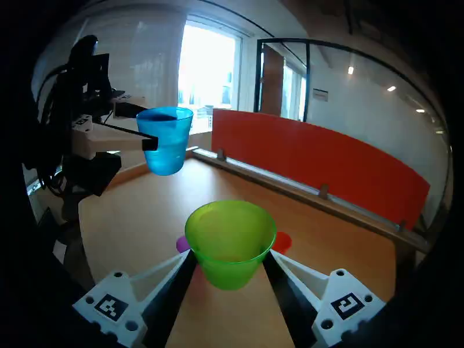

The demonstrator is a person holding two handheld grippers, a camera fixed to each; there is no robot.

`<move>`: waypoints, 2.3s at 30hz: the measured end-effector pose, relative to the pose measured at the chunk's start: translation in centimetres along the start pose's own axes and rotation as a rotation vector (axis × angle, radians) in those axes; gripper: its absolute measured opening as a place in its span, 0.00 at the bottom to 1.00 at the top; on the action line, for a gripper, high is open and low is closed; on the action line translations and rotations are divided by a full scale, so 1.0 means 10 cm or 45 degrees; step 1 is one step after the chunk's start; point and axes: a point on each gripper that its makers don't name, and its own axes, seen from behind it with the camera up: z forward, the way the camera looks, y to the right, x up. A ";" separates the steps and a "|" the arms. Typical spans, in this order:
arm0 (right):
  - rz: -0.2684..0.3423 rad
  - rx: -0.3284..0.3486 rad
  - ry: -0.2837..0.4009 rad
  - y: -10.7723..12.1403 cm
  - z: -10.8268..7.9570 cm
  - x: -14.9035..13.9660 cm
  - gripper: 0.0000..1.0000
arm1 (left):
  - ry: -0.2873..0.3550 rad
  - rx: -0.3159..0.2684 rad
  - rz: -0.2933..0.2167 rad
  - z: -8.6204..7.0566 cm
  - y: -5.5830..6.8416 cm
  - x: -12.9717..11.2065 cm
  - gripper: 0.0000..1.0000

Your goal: Pour water

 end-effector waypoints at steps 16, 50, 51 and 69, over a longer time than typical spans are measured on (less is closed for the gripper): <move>0.019 0.116 -0.021 -0.19 0.10 -0.03 0.84 | -0.077 -0.128 0.179 0.23 0.13 -0.08 0.84; 0.012 0.173 -0.049 -0.31 0.18 -0.19 0.84 | -0.161 -0.262 0.492 0.44 0.44 -0.07 0.84; 0.012 0.173 -0.050 -0.31 0.18 -0.19 0.84 | -0.163 -0.264 0.500 0.45 0.46 -0.07 0.84; 0.002 0.177 -0.046 -0.31 0.14 -0.22 0.84 | -0.150 -0.243 0.689 0.53 0.51 -0.06 0.84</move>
